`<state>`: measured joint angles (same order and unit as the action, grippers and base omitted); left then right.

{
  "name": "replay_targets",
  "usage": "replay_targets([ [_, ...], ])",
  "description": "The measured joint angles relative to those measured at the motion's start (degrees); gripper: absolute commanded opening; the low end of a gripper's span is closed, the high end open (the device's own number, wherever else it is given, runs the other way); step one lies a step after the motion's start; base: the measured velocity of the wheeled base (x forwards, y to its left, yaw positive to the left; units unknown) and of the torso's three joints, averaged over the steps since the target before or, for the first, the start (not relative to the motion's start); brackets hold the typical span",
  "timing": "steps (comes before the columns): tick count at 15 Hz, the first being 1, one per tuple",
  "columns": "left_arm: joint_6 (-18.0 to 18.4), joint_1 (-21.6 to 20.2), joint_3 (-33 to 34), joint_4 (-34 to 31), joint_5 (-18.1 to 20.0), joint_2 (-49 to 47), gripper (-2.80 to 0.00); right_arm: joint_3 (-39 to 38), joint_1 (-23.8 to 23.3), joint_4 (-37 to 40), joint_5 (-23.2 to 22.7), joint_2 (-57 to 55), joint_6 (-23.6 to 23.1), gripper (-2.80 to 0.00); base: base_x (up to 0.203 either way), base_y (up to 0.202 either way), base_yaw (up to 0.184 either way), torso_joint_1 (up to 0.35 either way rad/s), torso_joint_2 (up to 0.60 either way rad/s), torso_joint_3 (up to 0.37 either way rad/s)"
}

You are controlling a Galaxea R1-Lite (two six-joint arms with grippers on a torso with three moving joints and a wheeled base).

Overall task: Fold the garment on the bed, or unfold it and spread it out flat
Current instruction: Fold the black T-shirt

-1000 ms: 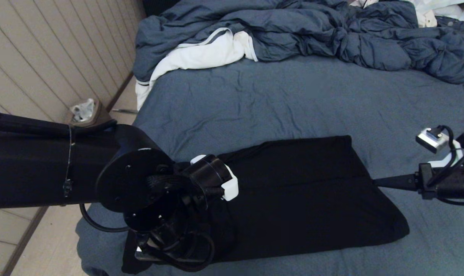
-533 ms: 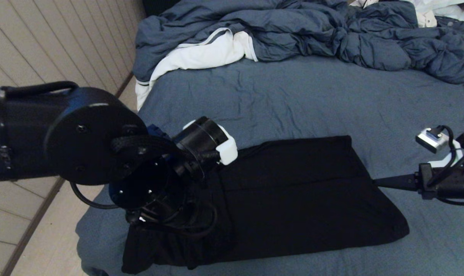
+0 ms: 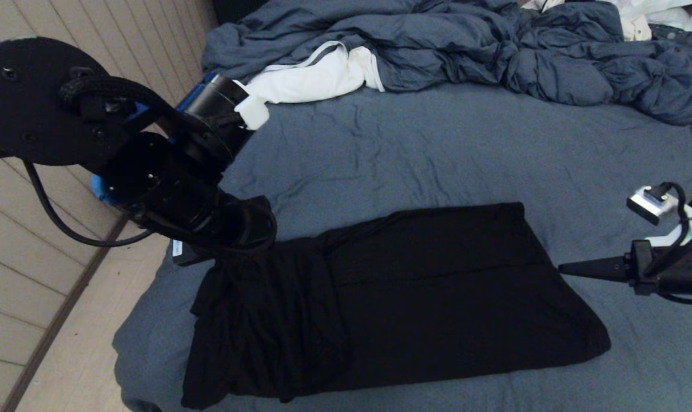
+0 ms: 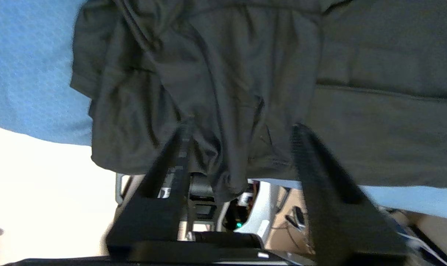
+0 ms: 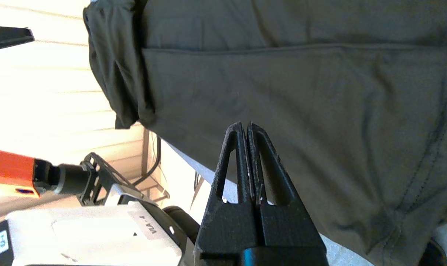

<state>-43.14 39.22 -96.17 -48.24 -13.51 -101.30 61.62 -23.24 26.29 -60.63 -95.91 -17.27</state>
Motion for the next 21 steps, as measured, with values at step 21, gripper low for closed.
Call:
replay_targets([
  [21, 16.8, -41.8, 31.4, 26.0, 26.0, 28.5, -2.8, 17.4, 1.4, 16.4, 5.1, 13.3, 27.3, -2.8, 0.0, 0.0, 0.0, 0.0, 0.0, 0.0],
])
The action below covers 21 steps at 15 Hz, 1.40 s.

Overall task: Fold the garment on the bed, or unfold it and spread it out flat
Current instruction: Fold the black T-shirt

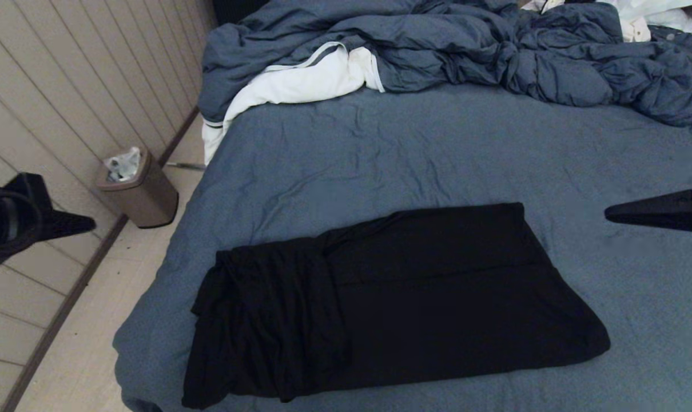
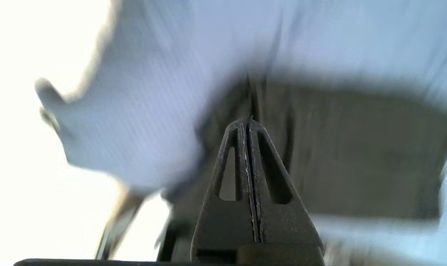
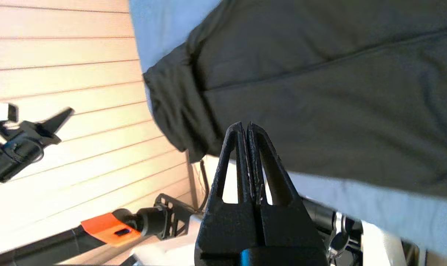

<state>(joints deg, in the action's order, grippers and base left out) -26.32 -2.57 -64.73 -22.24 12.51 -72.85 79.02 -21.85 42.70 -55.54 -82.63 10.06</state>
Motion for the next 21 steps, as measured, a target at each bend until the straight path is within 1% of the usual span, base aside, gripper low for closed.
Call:
replay_targets([
  [1, -0.1, -3.5, 1.9, 3.9, 1.3, 2.2, -2.8, 1.8, -0.1, 2.1, 0.9, 1.1, 0.0, -2.8, 0.0, 0.0, 0.0, 0.0, 0.0, 0.0],
  [2, -0.3, -6.2, 3.1, 7.1, 3.2, 3.9, -2.8, 3.6, -0.1, 4.0, 1.6, 1.9, 0.0, -2.8, 0.0, 0.0, 0.0, 0.0, 0.0, 0.0],
  [3, -0.6, -8.3, 3.7, 9.5, 6.0, 5.2, -2.8, 5.3, -0.1, 5.9, 2.0, 2.6, 0.0, -2.8, 0.0, 0.0, 0.0, 0.0, 0.0, 0.0],
  [4, -1.3, -9.8, 3.5, 10.7, 8.7, 6.0, -2.8, 6.7, -0.1, 7.4, 2.1, 3.2, -0.1, -2.8, 0.0, 0.0, 0.0, 0.0, 0.0, 0.0],
  [5, -2.6, -10.6, 2.3, 10.3, 11.0, 6.3, -2.8, 7.6, -0.1, 7.8, 2.1, 3.7, -0.1, -2.8, 0.0, 0.0, 0.0, 0.0, 0.0, 0.0],
  [7, -6.9, -11.3, -2.2, 6.6, 15.4, 6.3, -2.8, 8.6, -0.1, 7.8, 2.1, 3.9, -0.1, -2.8, 0.0, 0.0, 0.0, 0.0, 0.0, 0.0],
  [8, -8.3, -11.4, -5.6, 2.5, 18.1, 5.8, -2.8, 8.8, -0.1, 7.5, 2.1, 3.7, -0.1, -2.8, 0.0, 0.0, 0.0, 0.0, 0.0, 0.0],
  [11, -9.3, -11.6, -17.8, -11.8, 27.6, 2.5, -2.8, 11.2, 0.1, 7.2, 2.0, 0.8, -0.4, -2.8, 0.0, 0.0, 0.0, 0.0, 0.0, 0.0],
  [13, -9.0, -11.5, -25.0, -17.0, 34.6, -1.9, -2.8, 15.4, 0.2, 7.2, 2.0, -3.0, -0.5, -2.8, 0.0, 0.0, 0.0, 0.0, 0.0, 0.0],
  [14, -8.9, -10.9, -28.4, -17.7, 37.8, -4.2, -2.8, 18.1, 0.2, 7.2, 1.9, -5.0, -0.6, -2.8, 0.0, 0.0, 0.0, 0.0, 0.0, 0.0],
  [15, -8.8, -9.4, -31.5, -17.6, 40.5, -6.5, -2.8, 20.4, 0.2, 7.2, 1.6, -7.1, -1.0, -2.8, 0.0, 0.0, 0.0, 0.0, 0.0, 0.0],
  [16, -8.6, -7.0, -33.6, -17.0, 42.0, -8.4, -2.8, 22.1, 0.1, 7.1, 1.3, -9.1, -1.8, -2.8, 0.0, 0.0, 0.0, 0.0, 0.0, 0.0],
  [17, -8.2, -4.1, -34.7, -16.1, 42.3, -10.0, -2.8, 23.0, 0.1, 7.1, 0.9, -10.8, -2.8, -2.8, 0.0, 0.0, 0.0, 0.0, 0.0, 0.0],
  [19, -6.4, 2.3, -35.5, -13.5, 41.1, -12.9, -2.8, 24.0, 0.0, 6.8, -0.6, -14.2, -3.8, -2.8, 0.0, 0.0, 0.0, 0.0, 0.0, 0.0],
  [21, -2.3, 8.7, -35.7, -13.0, 37.3, -15.7, -2.8, 25.1, 0.0, 5.3, -1.5, -17.6, -3.9, -2.8, 0.0, 0.0, 0.0, 0.0, 0.0, 0.0],
])
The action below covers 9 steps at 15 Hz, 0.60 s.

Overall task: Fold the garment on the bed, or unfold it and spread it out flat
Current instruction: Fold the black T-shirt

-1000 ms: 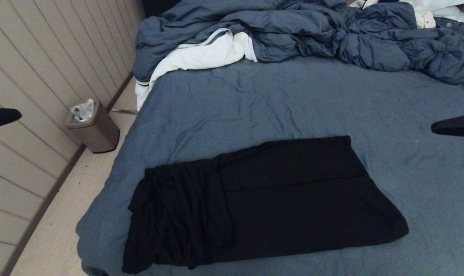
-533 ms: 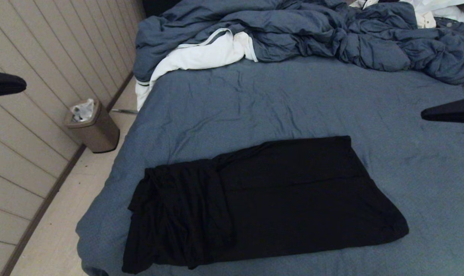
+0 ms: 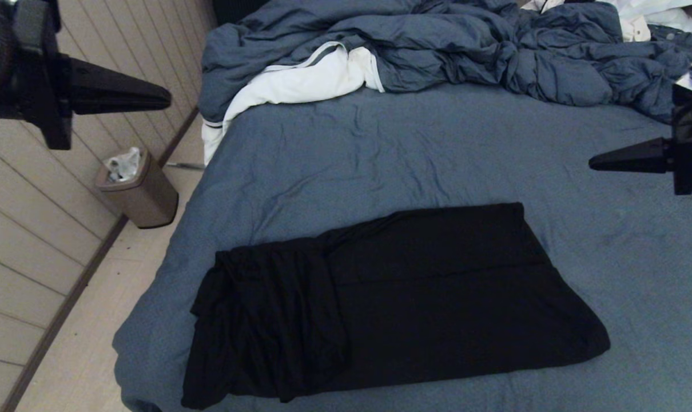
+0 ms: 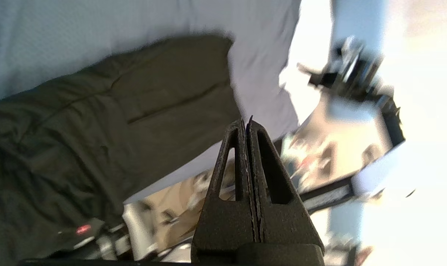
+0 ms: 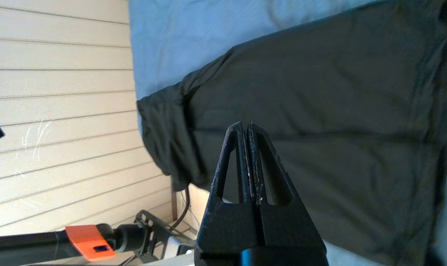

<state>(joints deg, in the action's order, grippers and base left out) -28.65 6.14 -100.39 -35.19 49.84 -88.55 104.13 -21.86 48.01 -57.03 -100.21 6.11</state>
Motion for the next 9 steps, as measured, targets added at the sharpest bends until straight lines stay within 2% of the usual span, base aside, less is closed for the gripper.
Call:
replay_targets([
  [3, 4.9, 8.1, -1.2, -0.7, -8.0, -3.5, -2.8, 4.0, 0.1, -1.5, 0.3, -4.6, -0.9, -2.8, 0.0, 0.0, 0.0, 0.0, 0.0, 0.0],
  [5, 7.9, 10.5, -4.0, -5.2, -11.4, -5.3, -2.8, 6.7, 0.2, -2.5, 2.8, -7.8, -3.3, -2.8, 0.0, 0.0, 0.0, 0.0, 0.0, 0.0],
  [7, 13.0, 11.2, -4.2, -10.0, -15.4, -6.5, -2.8, 7.4, 1.0, -3.4, 10.8, -10.6, -7.7, -2.8, 0.0, 0.0, 0.0, 0.0, 0.0, 0.0],
  [9, 15.0, 11.1, -1.2, -9.9, -17.6, -7.1, -2.8, 5.3, 1.4, -3.7, 17.3, -12.8, -13.4, -2.8, 0.0, 0.0, 0.0, 0.0, 0.0, 0.0],
])
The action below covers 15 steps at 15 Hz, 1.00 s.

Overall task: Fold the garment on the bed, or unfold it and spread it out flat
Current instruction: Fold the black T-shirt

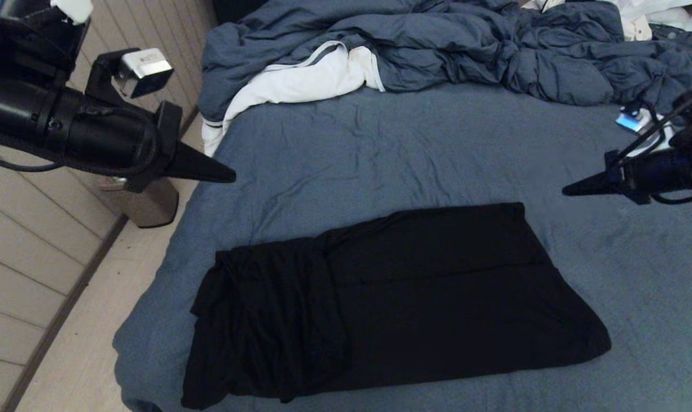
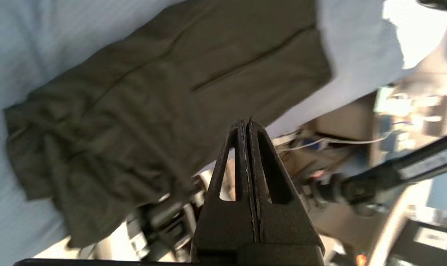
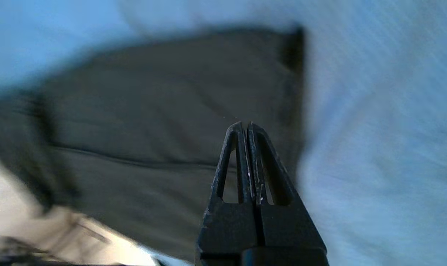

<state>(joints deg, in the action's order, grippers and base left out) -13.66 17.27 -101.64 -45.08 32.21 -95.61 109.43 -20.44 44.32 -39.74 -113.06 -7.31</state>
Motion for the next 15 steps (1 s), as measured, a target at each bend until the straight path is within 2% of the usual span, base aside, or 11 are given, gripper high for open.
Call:
replay_targets([
  [2, 0.1, -0.4, 3.3, 3.0, -0.8, -0.5, -2.8, -1.5, -0.2, -0.2, 1.2, -2.2, -2.0, -2.8, 0.0, 0.0, 0.0, 0.0, 0.0, 0.0],
  [6, -0.2, -4.3, 9.5, 11.2, -0.6, -0.4, -2.8, -2.5, -0.8, -3.6, 1.9, -6.9, -2.2, -2.8, 0.0, 0.0, 0.0, 0.0, 0.0, 0.0],
  [7, -0.2, -5.2, 10.7, 12.2, -0.6, -0.1, -2.8, -2.3, -0.6, -4.7, 1.9, -8.0, -2.2, 0.0, 0.0, 0.0, 0.0, 0.0, 0.0, 0.0],
  [10, -0.5, -7.9, 14.2, 16.5, -0.5, 0.4, -2.8, -0.9, 0.5, -5.7, 1.9, -10.2, -1.6, 0.0, 0.0, 0.0, 0.0, 0.0, 0.0, 0.0],
  [13, -1.5, -10.8, 18.2, 25.2, -1.7, 0.2, -2.8, -0.6, 1.6, -8.0, 2.9, -10.7, -1.7, 0.0, 0.0, 0.0, 0.0, 0.0, 0.0, 0.0],
  [15, -2.3, -11.5, 19.8, 27.2, -1.6, 0.0, -2.8, 0.5, 2.2, -8.2, 3.8, -11.0, -1.6, 0.0, 0.0, 0.0, 0.0, 0.0, 0.0, 0.0],
])
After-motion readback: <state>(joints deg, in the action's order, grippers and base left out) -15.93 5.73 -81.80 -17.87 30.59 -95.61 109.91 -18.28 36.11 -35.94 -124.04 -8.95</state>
